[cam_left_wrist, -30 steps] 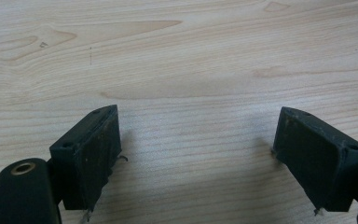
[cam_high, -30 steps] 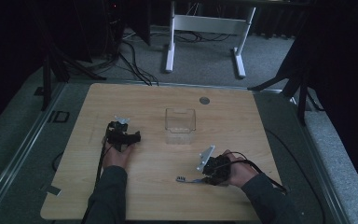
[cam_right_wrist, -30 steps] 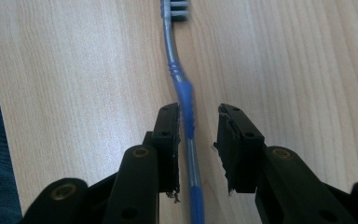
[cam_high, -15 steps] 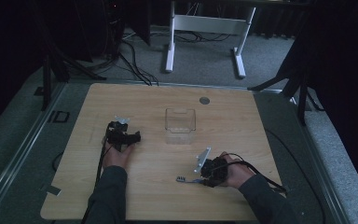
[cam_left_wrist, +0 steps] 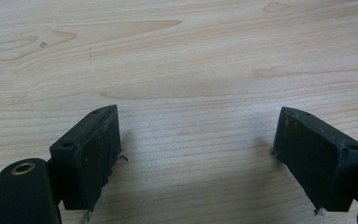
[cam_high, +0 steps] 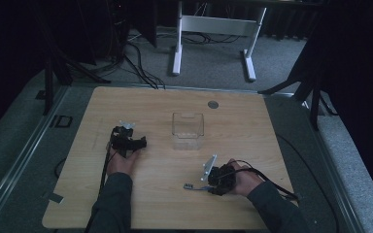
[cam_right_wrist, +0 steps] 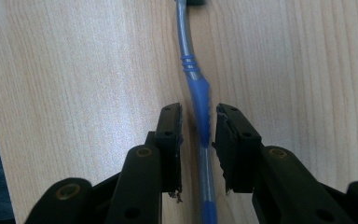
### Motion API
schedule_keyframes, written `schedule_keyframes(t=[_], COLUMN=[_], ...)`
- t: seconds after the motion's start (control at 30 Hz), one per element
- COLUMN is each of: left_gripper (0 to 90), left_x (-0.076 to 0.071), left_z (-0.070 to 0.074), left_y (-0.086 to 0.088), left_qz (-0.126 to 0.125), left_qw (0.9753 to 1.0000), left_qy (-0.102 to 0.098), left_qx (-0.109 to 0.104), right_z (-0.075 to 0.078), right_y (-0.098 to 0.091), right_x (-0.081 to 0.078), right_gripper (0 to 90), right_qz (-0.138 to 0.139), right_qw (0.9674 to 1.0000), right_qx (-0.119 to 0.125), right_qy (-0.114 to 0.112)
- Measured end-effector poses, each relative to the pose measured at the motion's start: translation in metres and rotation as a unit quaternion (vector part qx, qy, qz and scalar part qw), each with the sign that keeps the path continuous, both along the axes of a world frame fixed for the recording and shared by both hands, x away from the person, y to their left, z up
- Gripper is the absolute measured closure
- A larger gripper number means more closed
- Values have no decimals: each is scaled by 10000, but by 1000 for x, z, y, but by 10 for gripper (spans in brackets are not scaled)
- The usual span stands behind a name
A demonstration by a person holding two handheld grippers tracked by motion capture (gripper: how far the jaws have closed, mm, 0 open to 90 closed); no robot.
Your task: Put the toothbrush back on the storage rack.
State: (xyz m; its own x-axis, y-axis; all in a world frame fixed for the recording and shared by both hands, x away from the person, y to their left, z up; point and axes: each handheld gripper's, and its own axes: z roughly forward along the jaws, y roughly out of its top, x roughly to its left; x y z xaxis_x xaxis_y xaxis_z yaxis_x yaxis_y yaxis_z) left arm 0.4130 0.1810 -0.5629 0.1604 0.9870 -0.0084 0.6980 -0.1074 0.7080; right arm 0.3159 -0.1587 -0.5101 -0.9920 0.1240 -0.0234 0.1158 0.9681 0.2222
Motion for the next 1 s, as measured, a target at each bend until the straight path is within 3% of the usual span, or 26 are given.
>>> schedule_keyframes(t=[0.57,1.0], left_gripper=[150,150], left_x=[0,0], left_z=[0,0], left_y=[0,0], left_qz=[0,0], left_qw=[10000,10000], left_qy=[-3,-1], left_qx=[-2,1], right_z=[-8,-8], right_y=[3,3], right_x=[-3,-2], right_gripper=[755,819], right_qz=[71,67], right_qw=[9997,9997], right_qx=[-224,-220], right_qy=[-29,-96])
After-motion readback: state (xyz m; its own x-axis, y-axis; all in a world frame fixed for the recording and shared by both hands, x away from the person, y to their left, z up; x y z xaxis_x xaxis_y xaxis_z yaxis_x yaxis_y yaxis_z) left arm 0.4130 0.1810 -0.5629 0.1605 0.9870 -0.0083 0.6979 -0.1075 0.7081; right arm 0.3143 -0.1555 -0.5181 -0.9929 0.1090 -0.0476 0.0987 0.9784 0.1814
